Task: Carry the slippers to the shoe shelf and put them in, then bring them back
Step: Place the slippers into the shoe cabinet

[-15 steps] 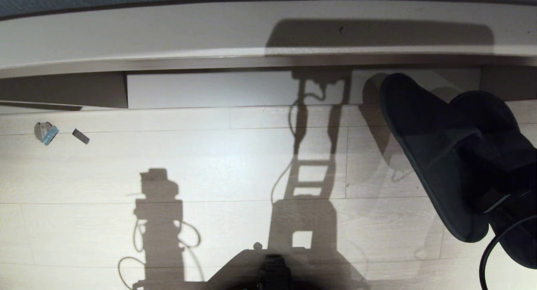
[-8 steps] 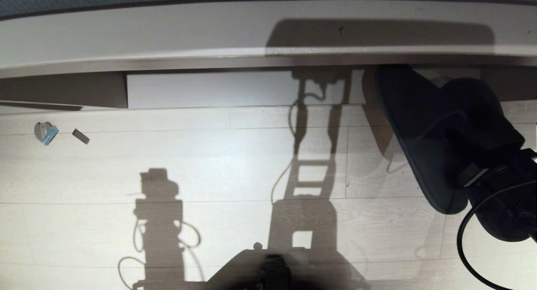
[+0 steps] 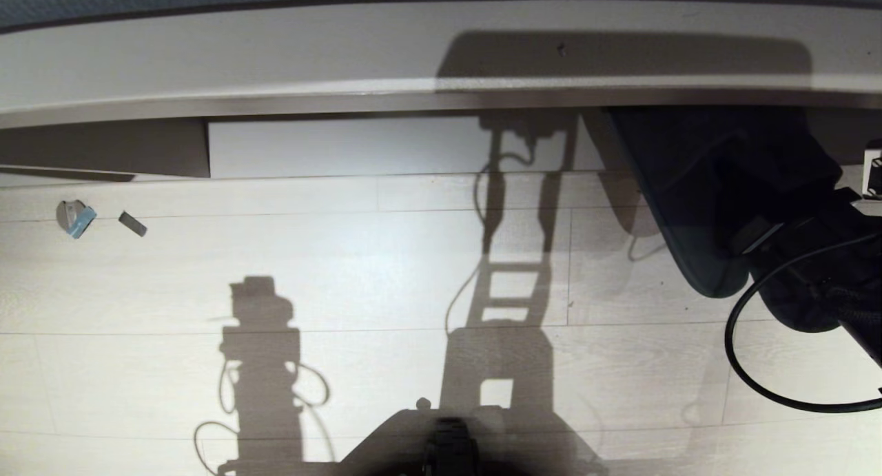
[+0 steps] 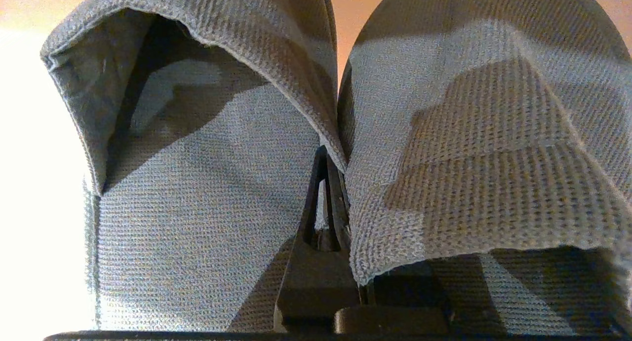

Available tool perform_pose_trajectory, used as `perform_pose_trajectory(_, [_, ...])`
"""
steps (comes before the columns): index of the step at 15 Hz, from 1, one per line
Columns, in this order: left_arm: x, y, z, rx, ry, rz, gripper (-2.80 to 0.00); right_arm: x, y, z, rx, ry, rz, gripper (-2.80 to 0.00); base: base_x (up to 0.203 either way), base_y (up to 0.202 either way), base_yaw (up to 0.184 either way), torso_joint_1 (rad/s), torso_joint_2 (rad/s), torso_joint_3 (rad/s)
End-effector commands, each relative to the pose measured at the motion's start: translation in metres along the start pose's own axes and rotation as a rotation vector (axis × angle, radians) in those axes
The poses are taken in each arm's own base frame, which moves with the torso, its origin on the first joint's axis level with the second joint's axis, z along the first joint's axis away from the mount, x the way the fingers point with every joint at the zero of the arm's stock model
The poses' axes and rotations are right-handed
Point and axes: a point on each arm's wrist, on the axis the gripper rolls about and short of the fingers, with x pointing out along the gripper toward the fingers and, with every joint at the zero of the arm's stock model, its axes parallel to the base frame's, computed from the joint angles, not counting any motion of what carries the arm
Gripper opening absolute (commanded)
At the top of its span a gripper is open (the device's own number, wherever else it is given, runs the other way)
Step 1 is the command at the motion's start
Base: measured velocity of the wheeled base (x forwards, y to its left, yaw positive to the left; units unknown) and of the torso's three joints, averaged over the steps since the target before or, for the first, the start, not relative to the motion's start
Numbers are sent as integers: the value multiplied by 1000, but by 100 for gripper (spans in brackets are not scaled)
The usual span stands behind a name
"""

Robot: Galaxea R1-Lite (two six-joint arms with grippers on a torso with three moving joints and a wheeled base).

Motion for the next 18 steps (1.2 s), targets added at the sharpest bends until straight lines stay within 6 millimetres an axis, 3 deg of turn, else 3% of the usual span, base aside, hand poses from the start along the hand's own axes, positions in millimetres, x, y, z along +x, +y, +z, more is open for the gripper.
perform_pose_trajectory(1, [0,0,0,-1,0,0,-280,9,-1,-2,-3,-11,8,-280,0,0,0,0,0,0])
perform_pose_trajectory(18, [0,0,0,-1,0,0,-280,76,-17,-2,-92,-150,31,-280,0,0,0,0,0,0])
